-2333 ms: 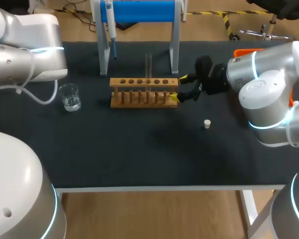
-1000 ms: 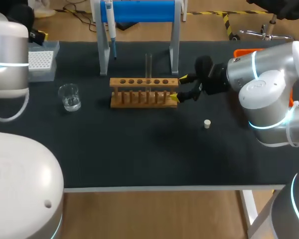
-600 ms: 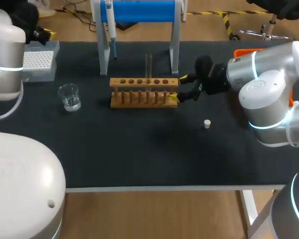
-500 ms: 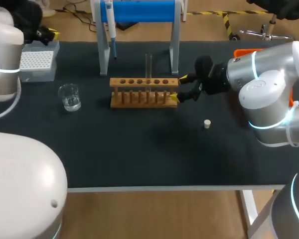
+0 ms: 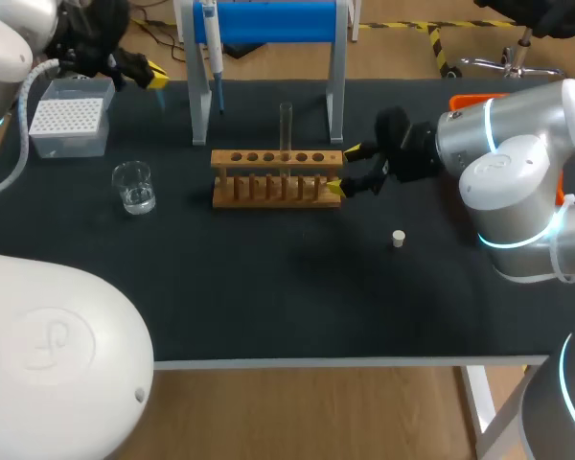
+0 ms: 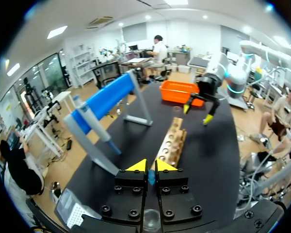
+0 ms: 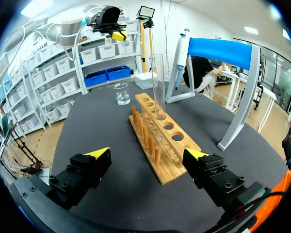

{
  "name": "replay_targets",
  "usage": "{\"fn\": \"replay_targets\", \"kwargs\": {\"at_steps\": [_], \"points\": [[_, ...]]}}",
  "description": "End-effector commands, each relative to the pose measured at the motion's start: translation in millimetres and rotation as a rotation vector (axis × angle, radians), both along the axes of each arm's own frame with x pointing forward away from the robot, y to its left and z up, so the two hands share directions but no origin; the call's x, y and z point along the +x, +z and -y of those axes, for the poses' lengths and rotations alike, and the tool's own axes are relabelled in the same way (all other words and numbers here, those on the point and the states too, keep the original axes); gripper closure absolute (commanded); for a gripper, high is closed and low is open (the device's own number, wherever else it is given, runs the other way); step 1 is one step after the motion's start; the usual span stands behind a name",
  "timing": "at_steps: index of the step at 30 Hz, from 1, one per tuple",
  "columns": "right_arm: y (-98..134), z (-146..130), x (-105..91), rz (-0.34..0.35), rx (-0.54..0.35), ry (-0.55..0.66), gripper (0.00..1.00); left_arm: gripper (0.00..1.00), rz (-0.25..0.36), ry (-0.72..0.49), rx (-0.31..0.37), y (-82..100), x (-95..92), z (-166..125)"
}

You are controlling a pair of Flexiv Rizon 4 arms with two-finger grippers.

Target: Invert the test tube, pick up the pipette, mount the tip to pipette, aspirate from beaker and dispense into the tube, eject the tip, return the pipette, and cap with the stopper.

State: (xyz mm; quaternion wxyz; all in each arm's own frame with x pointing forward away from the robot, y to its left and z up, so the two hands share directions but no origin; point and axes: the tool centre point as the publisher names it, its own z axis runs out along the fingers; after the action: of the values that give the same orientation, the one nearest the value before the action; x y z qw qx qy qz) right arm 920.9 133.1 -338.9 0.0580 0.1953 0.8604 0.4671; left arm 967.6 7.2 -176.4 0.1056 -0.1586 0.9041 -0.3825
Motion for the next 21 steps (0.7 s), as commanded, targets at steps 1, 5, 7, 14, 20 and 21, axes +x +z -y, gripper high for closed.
{"fn": "replay_targets", "kwargs": {"at_steps": [1,5,7,14,20,21], "points": [[1,1,0.5,-0.003,-0.001,0.004,0.0,1.0,-0.068,-0.048,0.049,9.5,-12.3,15],[1,1,0.5,-0.003,-0.001,0.004,0.0,1.0,-0.113,-0.094,0.013,11.1,-26.1,31],[1,1,0.5,-0.003,-0.001,0.004,0.0,1.0,-0.113,-0.094,0.013,11.1,-26.1,31],[1,1,0.5,-0.003,-0.001,0.004,0.0,1.0,-0.113,-0.094,0.013,11.1,-26.1,31],[1,1,0.5,-0.003,-0.001,0.004,0.0,1.0,-0.113,-0.094,0.013,11.1,-26.1,31],[1,1,0.5,-0.003,-0.001,0.004,0.0,1.0,-0.113,-0.094,0.013,11.1,-26.1,31]]}}
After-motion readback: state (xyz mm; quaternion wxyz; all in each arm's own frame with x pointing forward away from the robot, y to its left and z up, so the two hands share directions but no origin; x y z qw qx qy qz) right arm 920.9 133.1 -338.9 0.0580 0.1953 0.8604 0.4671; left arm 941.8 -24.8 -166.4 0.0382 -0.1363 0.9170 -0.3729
